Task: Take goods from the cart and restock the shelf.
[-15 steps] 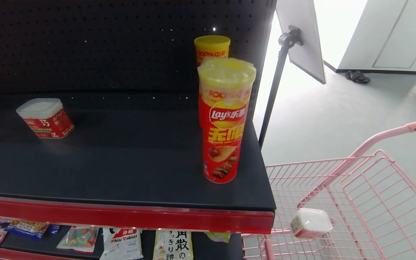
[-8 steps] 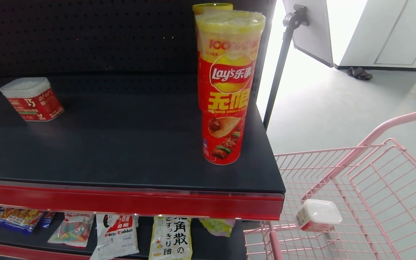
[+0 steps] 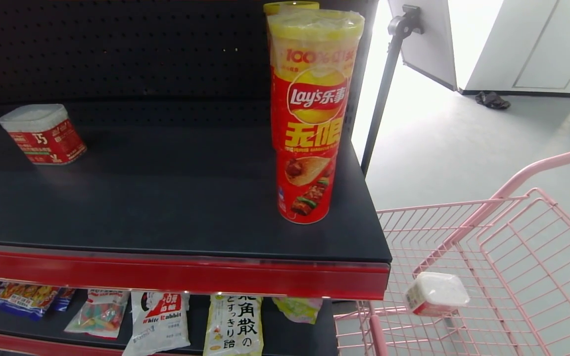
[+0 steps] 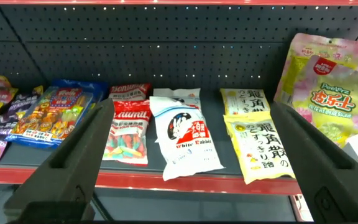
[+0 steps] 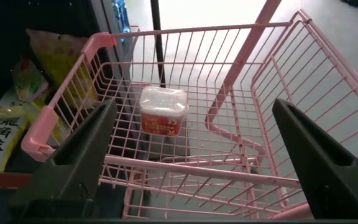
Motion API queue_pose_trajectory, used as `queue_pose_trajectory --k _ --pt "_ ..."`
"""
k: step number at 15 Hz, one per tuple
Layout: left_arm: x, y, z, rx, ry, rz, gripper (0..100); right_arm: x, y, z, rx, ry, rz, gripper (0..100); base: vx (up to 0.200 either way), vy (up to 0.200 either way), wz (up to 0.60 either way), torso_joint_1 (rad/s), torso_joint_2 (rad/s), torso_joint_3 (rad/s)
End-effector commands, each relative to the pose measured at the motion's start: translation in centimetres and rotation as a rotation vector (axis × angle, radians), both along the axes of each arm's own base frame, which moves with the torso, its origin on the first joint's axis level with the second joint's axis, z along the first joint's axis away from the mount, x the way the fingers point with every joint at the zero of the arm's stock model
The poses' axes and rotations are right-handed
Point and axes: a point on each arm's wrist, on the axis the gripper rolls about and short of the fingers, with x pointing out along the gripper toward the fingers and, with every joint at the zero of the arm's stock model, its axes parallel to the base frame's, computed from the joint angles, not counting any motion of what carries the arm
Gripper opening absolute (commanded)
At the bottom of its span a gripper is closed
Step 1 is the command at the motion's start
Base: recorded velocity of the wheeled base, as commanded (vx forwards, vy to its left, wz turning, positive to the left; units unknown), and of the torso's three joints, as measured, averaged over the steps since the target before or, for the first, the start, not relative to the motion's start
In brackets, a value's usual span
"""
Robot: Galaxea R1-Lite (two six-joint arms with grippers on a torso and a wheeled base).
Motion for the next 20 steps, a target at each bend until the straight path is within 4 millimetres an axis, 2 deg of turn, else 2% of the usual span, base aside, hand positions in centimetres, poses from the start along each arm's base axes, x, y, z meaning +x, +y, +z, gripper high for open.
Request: queue_pose_trajectory --k 1,3,4,5,6,7,8,9,10,12,14,16,17,18,20 --pt "0.0 0.0 0.0 0.000 0.001 0.001 100 0.7 0.1 7.7 -0.013 -0.049 0.072 100 0.000 0.000 0.00 0.000 0.00 0.000" --pt "0.0 0.0 0.0 0.000 0.001 0.001 100 2.8 0.3 15.9 0.027 -0.085 0.209 100 0.000 0.000 0.00 0.000 0.00 0.000" --pt "0.0 0.0 0.0 0.000 0.001 0.001 100 2.8 0.3 15.9 0.027 -0.085 0.209 100 0.000 0.000 0.00 0.000 0.00 0.000" --pt "0.0 0.0 0.0 0.000 0.001 0.001 100 6.0 0.6 20.6 0.077 -0.071 0.215 100 0.000 0.000 0.00 0.000 0.00 0.000" --pt "0.0 0.0 0.0 0.000 0.001 0.001 100 9.0 1.0 22.3 0.114 -0.014 0.222 100 0.000 0.000 0.00 0.000 0.00 0.000" --pt "0.0 0.0 0.0 0.000 0.001 0.001 100 11.4 1.2 22.6 0.115 0.036 0.216 100 0.000 0.000 0.00 0.000 0.00 0.000" --pt "0.0 0.0 0.0 0.000 0.001 0.001 100 12.2 1.2 22.7 0.116 0.052 0.217 100 0.000 0.000 0.00 0.000 0.00 0.000" --pt "0.0 0.0 0.0 0.000 0.001 0.001 100 15.7 1.1 22.5 0.113 0.122 0.190 100 0.000 0.000 0.00 0.000 0.00 0.000" --pt "0.0 0.0 0.0 0.000 0.001 0.001 100 17.1 0.7 22.2 0.113 0.164 0.155 100 0.000 0.000 0.00 0.000 0.00 0.000" --pt "0.0 0.0 0.0 0.000 0.001 0.001 100 19.1 -1.6 19.9 0.103 0.340 0.013 100 0.000 0.000 0.00 0.000 0.00 0.000" --pt "0.0 0.0 0.0 0.000 0.001 0.001 100 20.0 -2.5 17.5 0.097 0.503 -0.008 100 0.000 0.000 0.00 0.000 0.00 0.000" --pt "0.0 0.0 0.0 0.000 0.001 0.001 100 21.0 -2.5 15.0 0.067 0.610 0.054 100 0.000 0.000 0.00 0.000 0.00 0.000" --pt "0.0 0.0 0.0 0.000 0.001 0.001 100 22.2 -2.5 12.1 -0.016 0.718 0.153 100 0.000 0.000 0.00 0.000 0.00 0.000" --pt "0.0 0.0 0.0 0.000 0.001 0.001 100 22.6 -2.1 10.7 -0.053 0.754 0.291 100 0.000 0.000 0.00 0.000 0.00 0.000" --pt "0.0 0.0 0.0 0.000 0.001 0.001 100 24.0 -2.6 9.0 -0.221 0.777 0.427 100 0.000 0.000 0.00 0.000 0.00 0.000"
